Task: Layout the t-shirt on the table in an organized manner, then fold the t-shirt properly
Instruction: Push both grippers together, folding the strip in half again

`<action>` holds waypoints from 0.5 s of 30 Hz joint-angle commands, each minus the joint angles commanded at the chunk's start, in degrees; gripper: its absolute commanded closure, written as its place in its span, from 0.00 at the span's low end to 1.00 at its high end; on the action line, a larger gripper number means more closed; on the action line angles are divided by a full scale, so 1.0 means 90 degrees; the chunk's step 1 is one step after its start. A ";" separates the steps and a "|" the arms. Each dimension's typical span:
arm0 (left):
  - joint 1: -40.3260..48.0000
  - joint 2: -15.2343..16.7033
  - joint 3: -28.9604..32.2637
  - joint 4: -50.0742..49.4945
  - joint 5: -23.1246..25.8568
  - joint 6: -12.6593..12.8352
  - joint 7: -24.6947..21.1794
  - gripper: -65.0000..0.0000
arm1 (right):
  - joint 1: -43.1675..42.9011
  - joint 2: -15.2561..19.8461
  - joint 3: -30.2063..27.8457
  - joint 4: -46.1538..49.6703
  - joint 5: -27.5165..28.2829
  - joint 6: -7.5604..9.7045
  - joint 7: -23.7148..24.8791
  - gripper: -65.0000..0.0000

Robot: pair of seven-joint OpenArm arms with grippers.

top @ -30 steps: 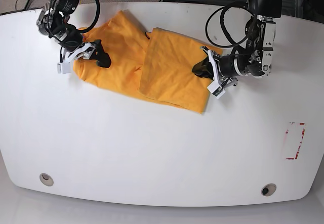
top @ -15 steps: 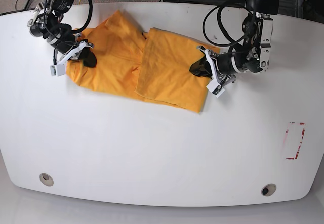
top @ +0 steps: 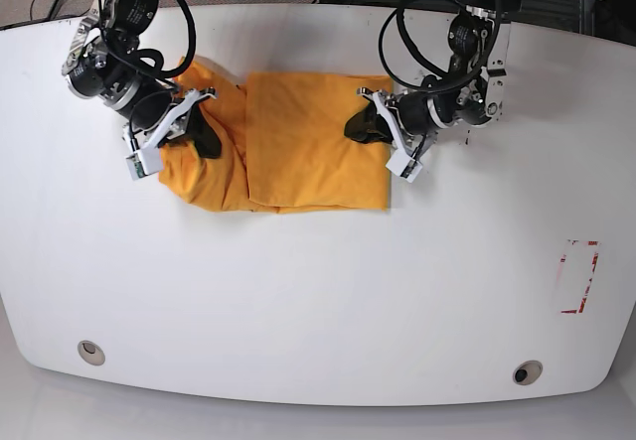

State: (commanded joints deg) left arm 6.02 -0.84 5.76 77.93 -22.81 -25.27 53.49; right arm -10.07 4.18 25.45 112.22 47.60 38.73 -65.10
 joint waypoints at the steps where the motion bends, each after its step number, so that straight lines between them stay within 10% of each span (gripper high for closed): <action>1: 0.0000 0.0029 0.0000 0.0000 0.0000 0.0000 0.0000 0.94 | 0.0020 -0.0029 -0.0059 0.0000 0.0000 0.0000 0.0000 0.99; 15: -0.0010 0.0391 0.0020 0.0010 0.0000 0.0020 0.0205 0.94 | 0.0176 -0.0117 -0.1836 -0.0039 -0.1201 -0.0049 0.0703 0.99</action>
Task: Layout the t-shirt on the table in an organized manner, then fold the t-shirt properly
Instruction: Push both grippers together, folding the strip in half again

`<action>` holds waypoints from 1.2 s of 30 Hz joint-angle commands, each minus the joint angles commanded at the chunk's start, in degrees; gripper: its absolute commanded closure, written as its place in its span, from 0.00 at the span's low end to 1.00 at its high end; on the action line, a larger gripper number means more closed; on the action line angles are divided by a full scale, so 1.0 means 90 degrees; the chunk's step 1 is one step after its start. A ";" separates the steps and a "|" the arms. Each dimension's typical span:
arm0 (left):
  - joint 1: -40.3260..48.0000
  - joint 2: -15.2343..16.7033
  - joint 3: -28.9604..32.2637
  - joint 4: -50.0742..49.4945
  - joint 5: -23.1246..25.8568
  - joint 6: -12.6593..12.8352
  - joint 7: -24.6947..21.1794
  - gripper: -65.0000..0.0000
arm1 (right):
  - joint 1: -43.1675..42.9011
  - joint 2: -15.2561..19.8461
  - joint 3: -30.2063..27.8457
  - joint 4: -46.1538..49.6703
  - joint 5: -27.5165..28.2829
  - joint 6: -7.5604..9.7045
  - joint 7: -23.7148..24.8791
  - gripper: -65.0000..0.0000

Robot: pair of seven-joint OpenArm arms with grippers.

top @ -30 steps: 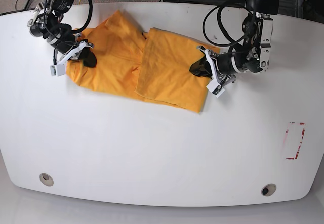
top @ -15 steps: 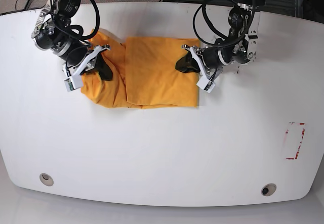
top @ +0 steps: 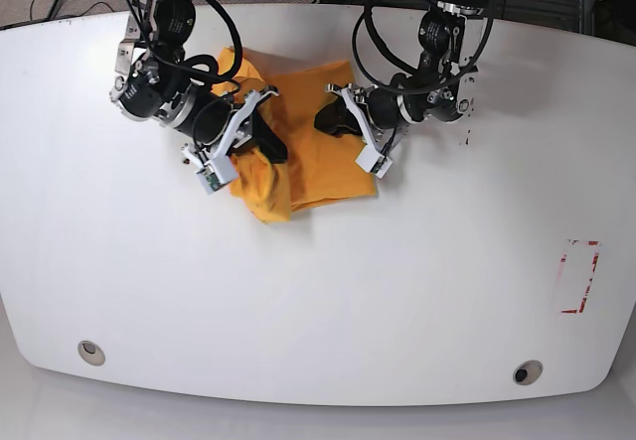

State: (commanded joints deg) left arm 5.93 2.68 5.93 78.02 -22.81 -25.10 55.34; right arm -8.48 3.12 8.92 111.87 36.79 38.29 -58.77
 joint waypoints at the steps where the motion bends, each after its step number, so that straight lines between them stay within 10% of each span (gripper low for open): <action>1: 0.0000 0.0000 0.0000 0.0000 0.0000 0.0000 0.0000 0.94 | 0.0000 -0.0029 -0.0078 -0.0010 -0.0137 0.0000 0.0068 0.99; 6: 0.0000 0.0000 -0.0010 0.0000 0.0000 0.0000 0.0000 0.94 | 0.0000 -0.0088 -0.0303 -0.0293 -0.0645 0.0000 0.0303 0.93; 18: 0.0000 -0.0020 -0.0020 0.0000 -0.0010 0.0000 -0.0039 0.93 | 0.0117 -0.0352 -0.0850 -0.0723 -0.0801 -0.0020 0.0567 0.25; 36: -0.0010 -0.0029 -0.0029 0.0156 -0.0459 -0.0029 -0.0059 0.73 | 0.0430 -0.0098 -0.0879 -0.0352 -0.0811 -0.0020 0.0567 0.24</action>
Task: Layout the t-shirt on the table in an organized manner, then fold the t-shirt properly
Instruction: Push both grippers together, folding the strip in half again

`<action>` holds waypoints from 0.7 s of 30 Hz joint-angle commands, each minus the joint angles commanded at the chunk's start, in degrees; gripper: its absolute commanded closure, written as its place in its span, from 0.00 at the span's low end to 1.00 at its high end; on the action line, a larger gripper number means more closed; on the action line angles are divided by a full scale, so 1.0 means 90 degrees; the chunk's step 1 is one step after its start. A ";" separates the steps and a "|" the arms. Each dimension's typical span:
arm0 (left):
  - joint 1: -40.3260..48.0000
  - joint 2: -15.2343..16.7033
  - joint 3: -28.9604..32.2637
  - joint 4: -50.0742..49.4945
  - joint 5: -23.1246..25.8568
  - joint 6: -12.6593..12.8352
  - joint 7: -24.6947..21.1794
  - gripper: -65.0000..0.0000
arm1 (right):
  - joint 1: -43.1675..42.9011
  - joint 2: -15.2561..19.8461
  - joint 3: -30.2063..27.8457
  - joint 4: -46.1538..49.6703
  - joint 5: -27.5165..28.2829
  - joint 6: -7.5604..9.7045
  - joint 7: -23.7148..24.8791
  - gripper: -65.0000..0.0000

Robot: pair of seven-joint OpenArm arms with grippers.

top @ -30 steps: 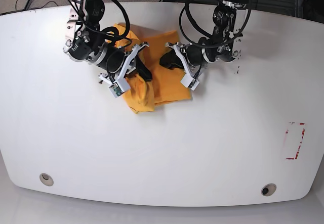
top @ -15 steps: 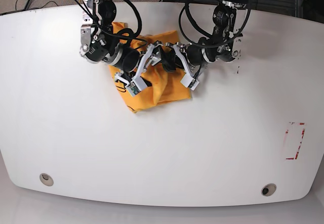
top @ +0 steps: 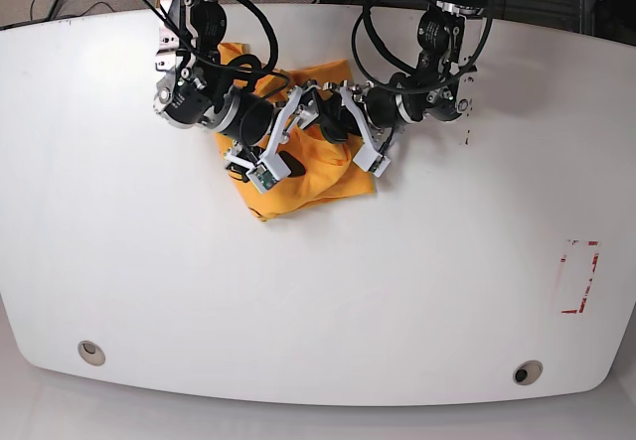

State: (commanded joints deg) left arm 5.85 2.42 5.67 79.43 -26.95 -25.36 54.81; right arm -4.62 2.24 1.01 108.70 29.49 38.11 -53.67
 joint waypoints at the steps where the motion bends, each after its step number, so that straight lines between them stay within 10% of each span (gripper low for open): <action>1: 0.0000 -0.0010 0.0000 0.0049 -0.0098 0.0000 0.0000 0.71 | 0.0029 0.0059 0.0010 0.0000 0.0000 0.0000 0.0000 0.24; 11: 0.0000 -0.0303 -0.0117 0.0869 -0.1055 0.0000 0.0000 0.45 | 0.0186 0.0391 0.0371 -0.0039 0.0068 0.0059 -0.0010 0.24; 21: 0.0000 -0.0537 -0.0654 0.1436 -0.1739 0.0000 0.0029 0.43 | 0.0156 0.0557 0.0840 -0.0049 0.0068 0.0068 -0.0010 0.24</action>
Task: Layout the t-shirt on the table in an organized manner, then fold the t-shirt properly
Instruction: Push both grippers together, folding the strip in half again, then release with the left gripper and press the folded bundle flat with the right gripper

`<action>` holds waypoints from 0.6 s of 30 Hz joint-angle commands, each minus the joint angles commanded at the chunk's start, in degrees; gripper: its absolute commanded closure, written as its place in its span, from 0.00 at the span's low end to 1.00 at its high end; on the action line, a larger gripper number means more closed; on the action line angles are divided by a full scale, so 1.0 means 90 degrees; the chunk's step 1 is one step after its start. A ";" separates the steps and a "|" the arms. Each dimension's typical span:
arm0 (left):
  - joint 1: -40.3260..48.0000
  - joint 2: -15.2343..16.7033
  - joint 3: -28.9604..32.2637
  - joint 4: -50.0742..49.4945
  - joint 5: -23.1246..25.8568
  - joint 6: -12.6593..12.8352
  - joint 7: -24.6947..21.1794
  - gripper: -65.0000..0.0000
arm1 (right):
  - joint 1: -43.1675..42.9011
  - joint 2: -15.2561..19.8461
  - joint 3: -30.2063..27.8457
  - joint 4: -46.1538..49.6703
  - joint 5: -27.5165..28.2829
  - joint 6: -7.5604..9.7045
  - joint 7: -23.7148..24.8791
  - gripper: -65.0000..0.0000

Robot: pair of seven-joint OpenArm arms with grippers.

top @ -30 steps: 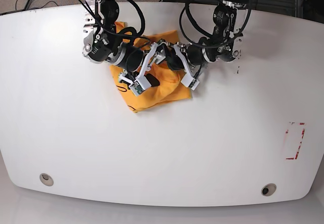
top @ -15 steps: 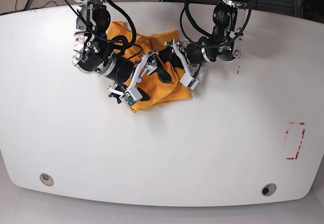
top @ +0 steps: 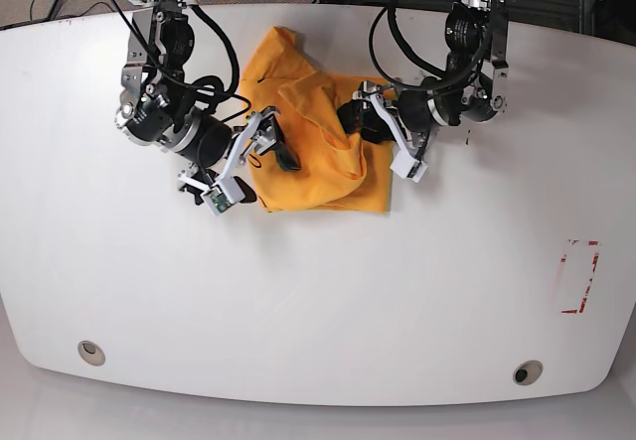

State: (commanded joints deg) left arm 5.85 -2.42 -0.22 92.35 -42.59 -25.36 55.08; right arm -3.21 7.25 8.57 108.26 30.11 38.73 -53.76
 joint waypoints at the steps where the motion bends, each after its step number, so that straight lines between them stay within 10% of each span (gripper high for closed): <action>1: 0.0000 -0.0078 -0.0010 0.0098 -0.0137 0.0000 0.0000 0.43 | -0.0010 0.0039 0.0029 0.0000 0.0000 0.0000 0.0000 0.24; 7: -0.0049 -0.0625 -0.0381 0.0606 -0.0987 0.0000 0.0049 0.43 | -0.0010 0.0068 0.0039 -0.0010 0.0000 0.0000 0.0000 0.24; 18: -0.0088 -0.2452 -0.3243 0.0840 -0.2061 0.0000 0.0498 0.44 | 0.0029 -0.0010 -0.0137 -0.0029 -0.0049 0.0000 0.0010 0.24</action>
State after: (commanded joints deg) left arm 5.05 -24.48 -29.41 99.91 -61.14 -25.36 59.56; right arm -2.95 7.16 7.34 108.00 29.67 38.73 -53.67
